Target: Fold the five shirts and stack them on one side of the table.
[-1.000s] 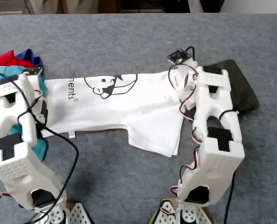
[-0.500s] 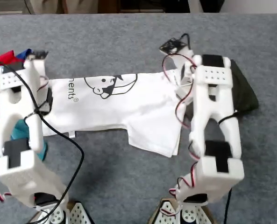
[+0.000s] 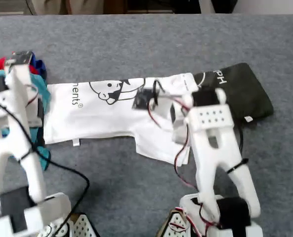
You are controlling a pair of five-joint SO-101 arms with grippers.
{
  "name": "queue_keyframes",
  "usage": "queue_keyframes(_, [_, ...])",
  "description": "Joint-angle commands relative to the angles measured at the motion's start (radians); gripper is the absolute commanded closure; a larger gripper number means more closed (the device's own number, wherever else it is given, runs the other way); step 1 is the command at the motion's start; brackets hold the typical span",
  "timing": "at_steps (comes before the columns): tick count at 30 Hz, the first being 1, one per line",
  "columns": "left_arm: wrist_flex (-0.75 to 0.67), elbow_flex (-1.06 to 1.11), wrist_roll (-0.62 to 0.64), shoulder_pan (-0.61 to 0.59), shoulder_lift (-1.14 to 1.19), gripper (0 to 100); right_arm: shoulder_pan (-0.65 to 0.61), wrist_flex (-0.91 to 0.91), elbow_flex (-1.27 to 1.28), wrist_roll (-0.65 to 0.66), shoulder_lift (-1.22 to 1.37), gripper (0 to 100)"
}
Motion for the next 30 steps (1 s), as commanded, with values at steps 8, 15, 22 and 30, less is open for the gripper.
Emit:
queue_keyframes(8, [-0.086, 0.359, -0.078, -0.006, -0.361, 98, -0.156, -0.092, 0.265, 0.051, -0.14, 77.4])
queue_keyframes(15, [-0.092, 0.436, -0.081, -0.014, -0.412, 98, -0.268, -0.247, 0.314, -0.075, -0.074, 77.2])
queue_keyframes(22, [-0.092, 0.44, -0.029, -0.014, -0.412, 98, -0.308, -0.42, 0.358, -0.187, 0.071, 77.2])
queue_keyframes(30, [-0.091, 0.436, -0.031, -0.014, -0.412, 98, -0.303, -0.468, 0.329, -0.186, 0.213, 77.4])
